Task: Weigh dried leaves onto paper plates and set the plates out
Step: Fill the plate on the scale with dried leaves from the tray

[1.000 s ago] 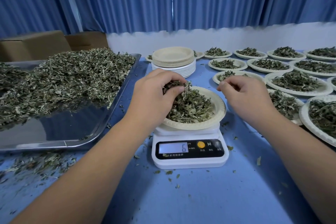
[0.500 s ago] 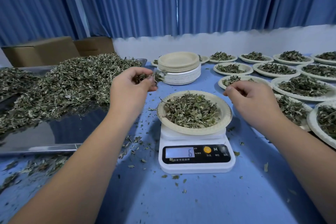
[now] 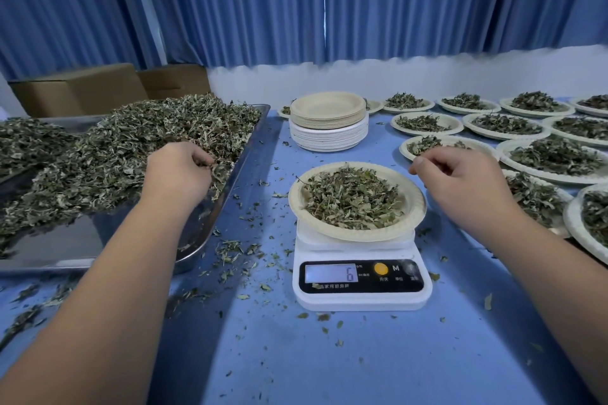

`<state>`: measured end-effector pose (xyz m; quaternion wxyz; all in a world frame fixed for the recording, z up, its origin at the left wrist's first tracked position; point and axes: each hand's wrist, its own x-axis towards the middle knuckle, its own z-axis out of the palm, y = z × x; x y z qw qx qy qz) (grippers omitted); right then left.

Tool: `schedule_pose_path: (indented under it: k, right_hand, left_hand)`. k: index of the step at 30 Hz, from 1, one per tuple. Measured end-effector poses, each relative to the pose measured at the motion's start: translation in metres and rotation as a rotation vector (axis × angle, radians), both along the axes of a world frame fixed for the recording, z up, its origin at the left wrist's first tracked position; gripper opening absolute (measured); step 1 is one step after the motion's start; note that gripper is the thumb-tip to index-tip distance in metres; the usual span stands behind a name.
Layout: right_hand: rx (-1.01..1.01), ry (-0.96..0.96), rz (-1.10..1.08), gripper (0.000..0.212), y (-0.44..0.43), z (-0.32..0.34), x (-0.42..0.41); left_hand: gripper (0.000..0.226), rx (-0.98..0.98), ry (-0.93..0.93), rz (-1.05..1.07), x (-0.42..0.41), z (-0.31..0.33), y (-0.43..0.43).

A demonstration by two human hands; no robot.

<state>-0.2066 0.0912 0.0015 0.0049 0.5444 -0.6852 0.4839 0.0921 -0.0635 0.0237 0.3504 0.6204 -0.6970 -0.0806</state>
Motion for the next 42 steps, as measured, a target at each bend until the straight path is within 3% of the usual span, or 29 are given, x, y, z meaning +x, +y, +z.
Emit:
schedule_pose_path:
  k: [4,11,18,23,30,36,42]
  right_hand:
    - [-0.002,-0.01,-0.007,0.025,0.0,-0.001,0.0]
    - [-0.012,-0.013,-0.033,0.024,0.0,0.0,0.0]
    - [-0.001,-0.028,-0.027,0.025,0.0,0.0,0.0]
    - [-0.007,-0.044,-0.017,0.023,-0.001,0.0,0.0]
    - [-0.01,-0.052,-0.017,0.023,-0.001,-0.001,-0.001]
    - [-0.016,-0.054,-0.016,0.023,0.0,-0.001,-0.001]
    - [-0.018,-0.053,-0.017,0.023,0.0,-0.002,-0.001]
  left_hand:
    - [0.011,0.148,-0.092,-0.015,0.004,-0.006,-0.004]
    - [0.013,0.198,-0.168,-0.03,0.0,-0.009,-0.005]
    - [0.037,0.319,-0.25,-0.035,0.002,-0.007,-0.003]
    - [0.035,0.45,-0.325,-0.047,0.004,-0.003,0.0]
    - [0.059,0.399,-0.368,-0.086,0.004,-0.006,-0.001]
    - [0.038,0.433,-0.351,-0.096,0.001,-0.002,0.003]
    - [0.045,0.404,-0.405,-0.066,-0.001,0.001,0.008]
